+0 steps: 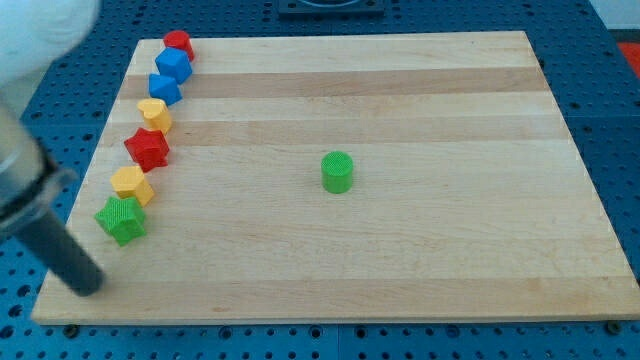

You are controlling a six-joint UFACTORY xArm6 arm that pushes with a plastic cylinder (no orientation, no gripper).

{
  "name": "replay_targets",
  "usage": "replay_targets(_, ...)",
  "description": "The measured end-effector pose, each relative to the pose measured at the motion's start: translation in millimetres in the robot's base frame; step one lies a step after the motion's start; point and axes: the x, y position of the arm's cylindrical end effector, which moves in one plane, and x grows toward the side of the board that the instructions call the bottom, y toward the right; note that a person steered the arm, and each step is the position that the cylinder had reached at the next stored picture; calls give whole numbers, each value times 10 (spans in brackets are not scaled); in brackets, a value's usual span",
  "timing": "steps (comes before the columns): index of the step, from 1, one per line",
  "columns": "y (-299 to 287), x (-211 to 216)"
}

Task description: Slide the green star towards the green circle

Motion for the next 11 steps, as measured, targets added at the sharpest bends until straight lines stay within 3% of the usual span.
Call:
replay_targets(1, -364, -94)
replay_targets(4, -264, -661)
replay_targets(7, 774, -652)
replay_targets(9, 1194, -374)
replay_targets(11, 1355, -678)
